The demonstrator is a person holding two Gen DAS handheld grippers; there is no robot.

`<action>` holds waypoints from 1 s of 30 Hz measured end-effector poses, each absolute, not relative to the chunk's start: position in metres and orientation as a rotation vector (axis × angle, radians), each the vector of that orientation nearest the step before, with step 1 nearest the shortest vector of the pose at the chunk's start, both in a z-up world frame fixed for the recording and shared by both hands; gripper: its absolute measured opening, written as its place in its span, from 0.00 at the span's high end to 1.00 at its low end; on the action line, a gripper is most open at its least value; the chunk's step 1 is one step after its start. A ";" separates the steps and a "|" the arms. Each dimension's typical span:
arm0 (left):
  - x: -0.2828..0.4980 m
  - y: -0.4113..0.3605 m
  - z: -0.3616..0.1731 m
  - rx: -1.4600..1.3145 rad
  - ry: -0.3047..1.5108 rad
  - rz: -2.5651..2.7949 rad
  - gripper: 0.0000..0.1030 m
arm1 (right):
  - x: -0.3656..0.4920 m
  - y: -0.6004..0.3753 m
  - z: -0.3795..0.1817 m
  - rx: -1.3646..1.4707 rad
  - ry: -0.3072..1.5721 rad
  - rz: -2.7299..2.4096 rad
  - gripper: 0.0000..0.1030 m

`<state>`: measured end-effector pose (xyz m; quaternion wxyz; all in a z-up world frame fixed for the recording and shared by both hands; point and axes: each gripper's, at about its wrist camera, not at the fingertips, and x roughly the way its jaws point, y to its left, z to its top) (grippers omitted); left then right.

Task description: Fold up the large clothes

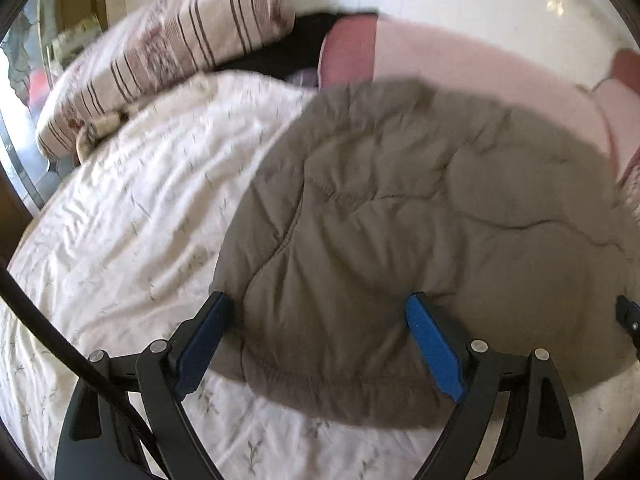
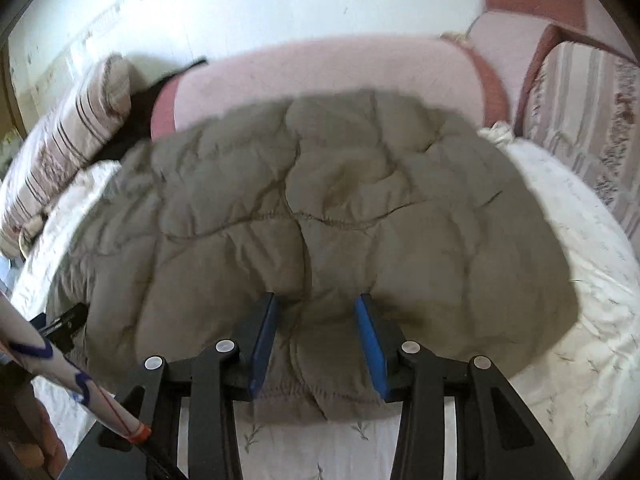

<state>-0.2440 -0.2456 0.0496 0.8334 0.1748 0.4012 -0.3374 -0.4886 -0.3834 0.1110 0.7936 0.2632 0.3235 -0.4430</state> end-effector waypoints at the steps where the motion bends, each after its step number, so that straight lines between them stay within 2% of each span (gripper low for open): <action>1: -0.243 -0.246 0.048 0.368 0.842 -0.715 0.09 | -0.484 -0.388 0.105 0.561 0.724 -0.949 0.57; 9: -0.247 -0.253 0.052 0.369 0.793 -0.691 0.09 | -0.479 -0.397 0.094 0.551 0.753 -0.946 0.57; 15: -0.263 -0.242 0.083 0.286 0.689 -0.734 0.10 | -0.486 -0.364 0.137 0.486 0.601 -0.885 0.57; 20: -0.251 -0.247 0.063 0.313 0.778 -0.685 0.10 | -0.468 -0.321 0.120 0.466 0.658 -0.764 0.57; 24: -0.246 -0.254 0.048 0.362 0.811 -0.679 0.08 | -0.463 -0.329 0.101 0.523 0.699 -0.743 0.57; 30: -0.247 -0.246 0.059 0.309 0.781 -0.686 0.09 | -0.510 -0.347 0.124 0.633 0.555 -0.738 0.57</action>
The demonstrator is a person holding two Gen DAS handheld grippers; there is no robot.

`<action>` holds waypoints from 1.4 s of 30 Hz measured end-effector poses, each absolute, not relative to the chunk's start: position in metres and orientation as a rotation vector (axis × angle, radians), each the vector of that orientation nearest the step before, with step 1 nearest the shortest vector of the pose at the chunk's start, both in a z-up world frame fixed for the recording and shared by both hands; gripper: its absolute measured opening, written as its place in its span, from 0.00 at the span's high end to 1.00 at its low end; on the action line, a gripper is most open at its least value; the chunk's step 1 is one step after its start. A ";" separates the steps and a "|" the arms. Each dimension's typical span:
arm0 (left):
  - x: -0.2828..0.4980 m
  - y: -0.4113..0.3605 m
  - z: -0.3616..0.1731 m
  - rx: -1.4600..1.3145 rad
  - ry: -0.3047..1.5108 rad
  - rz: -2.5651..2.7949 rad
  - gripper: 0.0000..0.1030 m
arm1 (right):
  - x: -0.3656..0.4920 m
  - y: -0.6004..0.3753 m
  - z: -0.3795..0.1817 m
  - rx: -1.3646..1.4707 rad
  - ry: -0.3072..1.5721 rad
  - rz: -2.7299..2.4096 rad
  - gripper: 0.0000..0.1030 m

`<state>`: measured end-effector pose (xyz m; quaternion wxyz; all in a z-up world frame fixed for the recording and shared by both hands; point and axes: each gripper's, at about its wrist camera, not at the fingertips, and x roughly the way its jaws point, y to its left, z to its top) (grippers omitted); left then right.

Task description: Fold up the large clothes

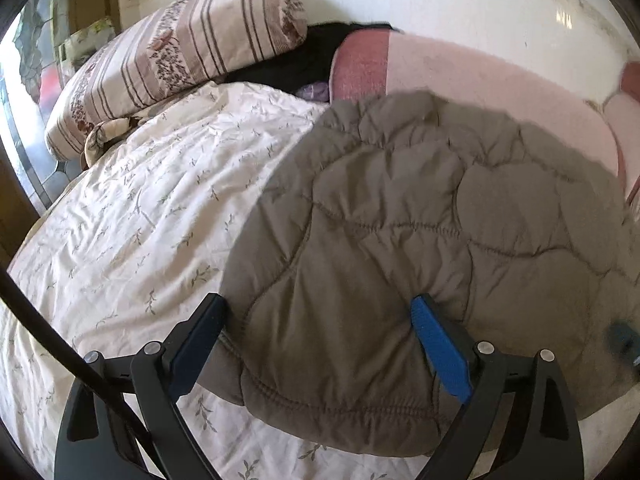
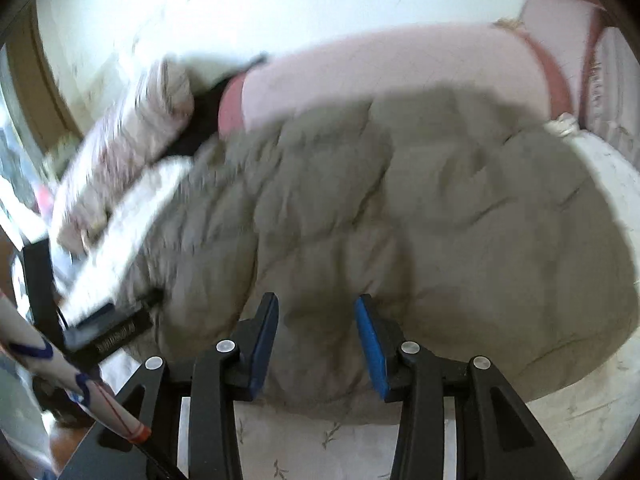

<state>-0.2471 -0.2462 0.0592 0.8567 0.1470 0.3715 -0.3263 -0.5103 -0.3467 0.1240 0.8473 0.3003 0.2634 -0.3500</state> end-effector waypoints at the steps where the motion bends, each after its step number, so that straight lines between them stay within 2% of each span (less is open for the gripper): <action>1: -0.247 -0.244 0.063 0.298 0.765 -0.681 0.09 | -0.522 -0.350 0.131 0.624 0.533 -0.790 0.57; 4: -0.242 -0.238 0.069 0.268 0.737 -0.646 0.09 | -0.558 -0.377 0.127 0.641 0.505 -0.971 0.57; 7: -0.233 -0.238 0.061 0.267 0.787 -0.633 0.09 | -0.595 -0.415 0.102 0.683 0.555 -1.207 0.57; 13: -0.224 -0.245 0.041 0.283 0.876 -0.656 0.08 | -0.636 -0.451 0.053 0.939 0.579 -1.181 0.58; 16: -0.221 -0.244 0.042 0.272 0.891 -0.667 0.08 | -0.640 -0.452 0.054 0.946 0.575 -1.172 0.58; 21: -0.214 -0.231 0.057 0.199 0.891 -0.664 0.09 | -0.665 -0.466 0.085 0.985 0.417 -1.164 0.58; 24: -0.205 -0.223 0.063 0.171 0.894 -0.642 0.09 | -0.686 -0.478 0.086 0.989 0.412 -1.231 0.59; 26: -0.200 -0.219 0.062 0.165 0.900 -0.612 0.09 | -0.699 -0.484 0.078 1.035 0.415 -1.243 0.67; 27: -0.199 -0.218 0.061 0.166 0.909 -0.608 0.09 | -0.702 -0.487 0.074 1.051 0.430 -1.243 0.68; 32: -0.201 -0.230 0.046 0.264 0.949 -0.612 0.08 | -0.707 -0.494 0.053 1.104 0.485 -1.177 0.68; 35: -0.199 -0.227 0.054 0.254 0.942 -0.622 0.08 | -0.715 -0.493 0.061 1.102 0.452 -1.155 0.68; 37: -0.193 -0.218 0.061 0.202 0.956 -0.629 0.09 | -0.723 -0.490 0.069 1.089 0.428 -1.159 0.63; 38: -0.187 -0.211 0.065 0.163 0.967 -0.630 0.09 | -0.726 -0.488 0.073 1.073 0.425 -1.172 0.55; 39: -0.183 -0.207 0.067 0.141 0.975 -0.625 0.09 | -0.730 -0.487 0.074 1.064 0.424 -1.184 0.51; 42: -0.169 -0.192 0.068 0.083 1.018 -0.605 0.09 | -0.743 -0.488 0.075 1.073 0.419 -1.185 0.51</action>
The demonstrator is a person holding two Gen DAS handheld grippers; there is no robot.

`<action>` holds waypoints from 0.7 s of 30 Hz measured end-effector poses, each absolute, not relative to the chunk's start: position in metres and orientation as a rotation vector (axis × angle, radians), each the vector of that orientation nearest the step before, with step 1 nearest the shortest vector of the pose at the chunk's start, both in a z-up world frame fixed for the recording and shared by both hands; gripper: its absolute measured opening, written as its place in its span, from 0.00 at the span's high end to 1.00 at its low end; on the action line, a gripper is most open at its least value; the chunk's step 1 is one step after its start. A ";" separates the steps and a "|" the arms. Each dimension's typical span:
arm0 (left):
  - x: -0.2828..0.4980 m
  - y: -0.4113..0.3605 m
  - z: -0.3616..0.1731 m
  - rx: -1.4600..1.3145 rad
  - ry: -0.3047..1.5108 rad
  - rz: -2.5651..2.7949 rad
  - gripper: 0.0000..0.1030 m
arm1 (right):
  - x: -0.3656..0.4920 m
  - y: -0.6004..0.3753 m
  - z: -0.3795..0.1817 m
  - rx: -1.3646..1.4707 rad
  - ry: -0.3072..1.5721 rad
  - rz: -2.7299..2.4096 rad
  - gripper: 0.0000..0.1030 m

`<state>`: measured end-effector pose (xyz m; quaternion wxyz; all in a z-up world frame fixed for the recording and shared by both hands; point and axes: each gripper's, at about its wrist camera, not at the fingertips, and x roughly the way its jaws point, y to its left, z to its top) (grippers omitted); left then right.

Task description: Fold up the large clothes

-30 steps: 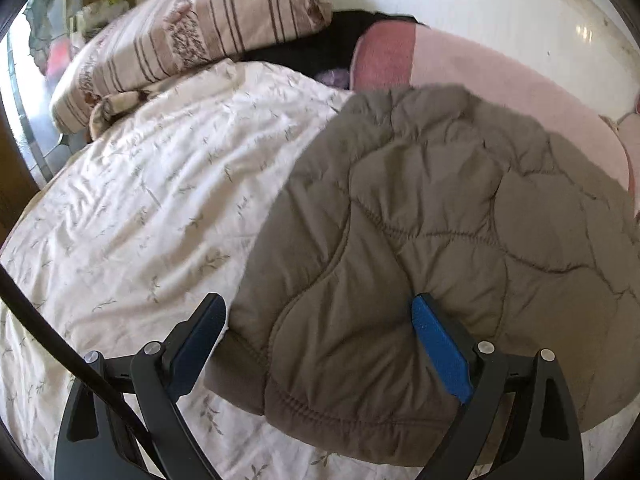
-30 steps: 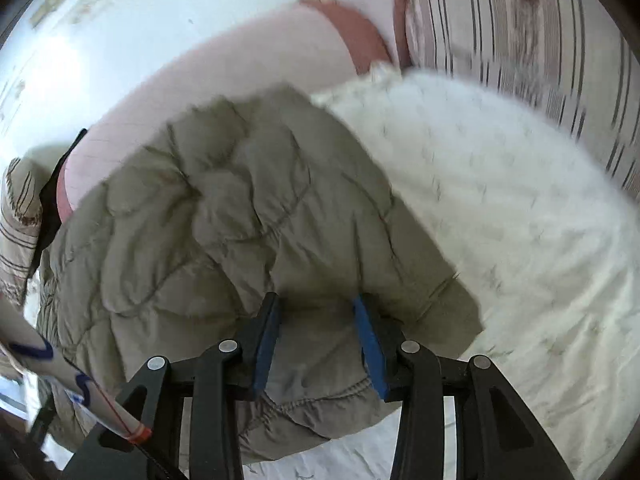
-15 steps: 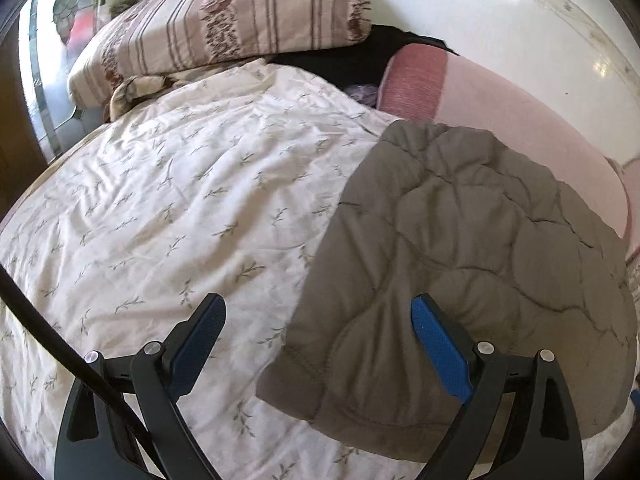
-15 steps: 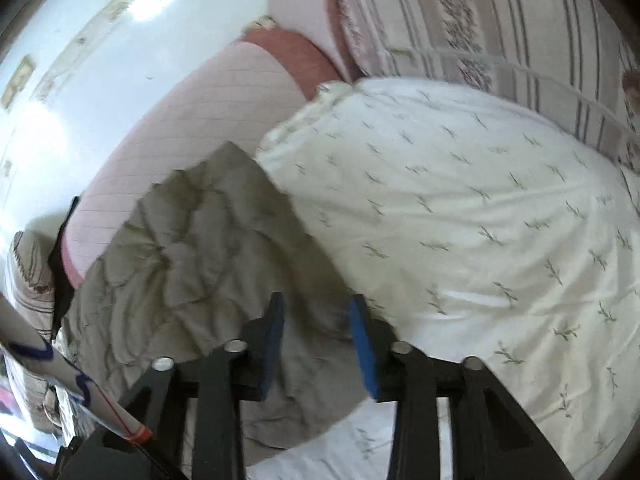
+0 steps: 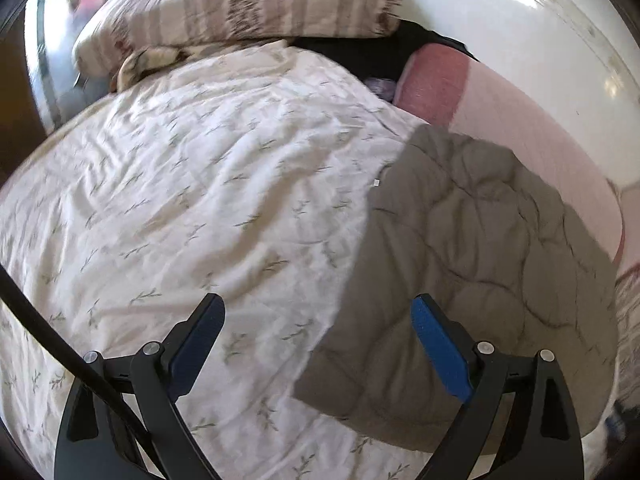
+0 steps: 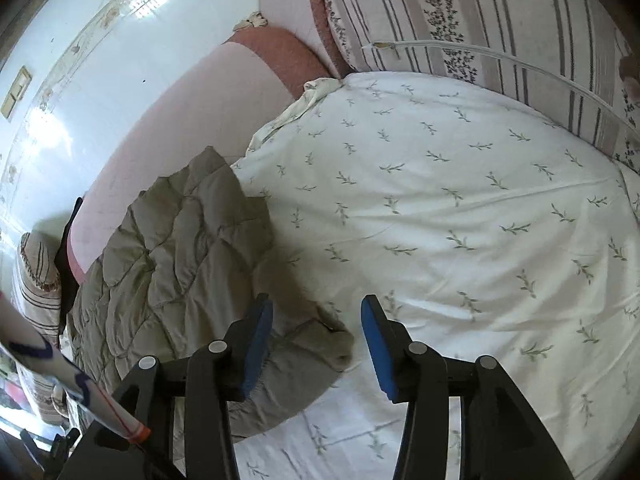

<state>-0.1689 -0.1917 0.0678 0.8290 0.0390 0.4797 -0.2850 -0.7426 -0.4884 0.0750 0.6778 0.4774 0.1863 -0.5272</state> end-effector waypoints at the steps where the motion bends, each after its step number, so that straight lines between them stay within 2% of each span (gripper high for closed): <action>1: -0.166 -0.188 0.067 0.070 1.033 -0.604 0.09 | -0.746 -0.489 0.074 1.080 0.418 -1.183 0.51; 4: -0.159 -0.177 0.065 0.044 1.073 -0.620 0.09 | -0.755 -0.489 0.071 1.109 0.408 -1.179 0.47; 6: -0.158 -0.170 0.064 0.019 1.099 -0.640 0.09 | -0.760 -0.486 0.065 1.154 0.384 -1.162 0.37; 14: -0.155 -0.159 0.040 -0.159 1.302 -0.729 0.09 | -0.759 -0.480 0.032 1.386 0.316 -1.032 0.34; 21: -0.162 -0.170 0.026 -0.247 1.373 -0.795 0.09 | -0.753 -0.478 0.021 1.459 0.263 -0.970 0.30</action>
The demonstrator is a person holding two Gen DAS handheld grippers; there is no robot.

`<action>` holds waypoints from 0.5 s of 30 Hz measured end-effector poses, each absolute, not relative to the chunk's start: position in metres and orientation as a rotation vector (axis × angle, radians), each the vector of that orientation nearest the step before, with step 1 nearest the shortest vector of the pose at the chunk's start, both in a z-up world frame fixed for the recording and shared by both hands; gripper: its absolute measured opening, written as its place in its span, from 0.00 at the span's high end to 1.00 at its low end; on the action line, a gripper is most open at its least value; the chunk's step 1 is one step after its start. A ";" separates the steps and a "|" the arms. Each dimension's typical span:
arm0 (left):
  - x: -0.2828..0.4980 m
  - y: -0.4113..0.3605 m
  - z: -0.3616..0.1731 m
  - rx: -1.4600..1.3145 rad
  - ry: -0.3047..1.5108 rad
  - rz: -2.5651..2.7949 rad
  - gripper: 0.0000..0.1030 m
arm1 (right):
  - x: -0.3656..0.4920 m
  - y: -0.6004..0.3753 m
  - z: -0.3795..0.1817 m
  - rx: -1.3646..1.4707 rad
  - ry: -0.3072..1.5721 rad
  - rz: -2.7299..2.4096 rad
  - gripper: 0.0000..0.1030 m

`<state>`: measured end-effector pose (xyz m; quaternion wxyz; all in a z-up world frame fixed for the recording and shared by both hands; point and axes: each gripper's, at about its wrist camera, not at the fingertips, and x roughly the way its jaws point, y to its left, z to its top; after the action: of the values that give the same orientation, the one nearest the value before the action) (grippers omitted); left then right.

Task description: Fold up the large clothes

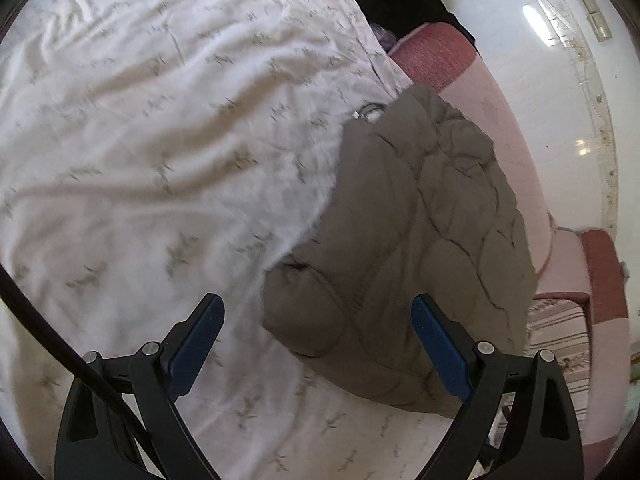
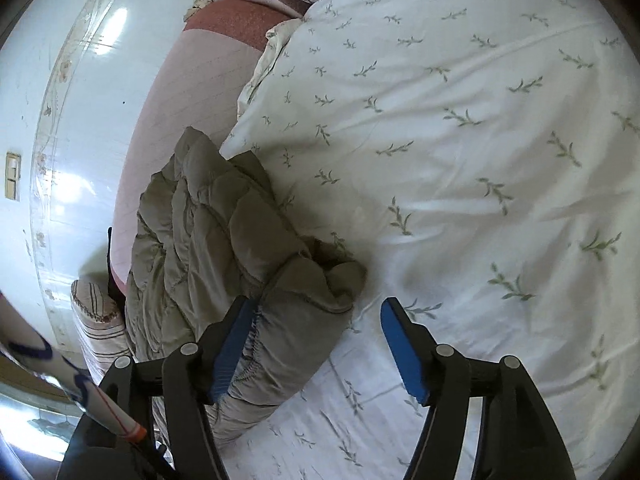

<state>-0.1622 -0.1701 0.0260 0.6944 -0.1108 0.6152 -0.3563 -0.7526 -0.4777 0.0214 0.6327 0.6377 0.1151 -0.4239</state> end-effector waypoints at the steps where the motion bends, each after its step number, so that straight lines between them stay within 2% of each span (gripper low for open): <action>1: -0.163 -0.173 0.023 -0.253 1.382 -0.799 0.09 | -0.752 -0.478 0.021 1.463 0.257 -0.969 0.30; 5: -0.170 -0.183 0.006 -0.289 1.429 -0.815 0.09 | -0.746 -0.483 0.017 1.468 0.240 -0.976 0.28; 12: -0.172 -0.199 0.004 -0.272 1.341 -0.842 0.09 | -0.726 -0.491 0.003 1.492 0.193 -0.956 0.25; 13: -0.172 -0.201 0.005 -0.266 1.328 -0.847 0.09 | -0.722 -0.492 0.003 1.478 0.202 -0.961 0.28; 15: -0.173 -0.205 0.009 -0.223 1.286 -0.851 0.24 | -0.715 -0.492 0.008 1.427 0.217 -0.972 0.51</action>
<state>-0.1731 -0.2049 0.0090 0.7117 -0.1008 0.5797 -0.3836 -0.7149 -0.4916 0.0082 0.6447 0.6269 0.0953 -0.4270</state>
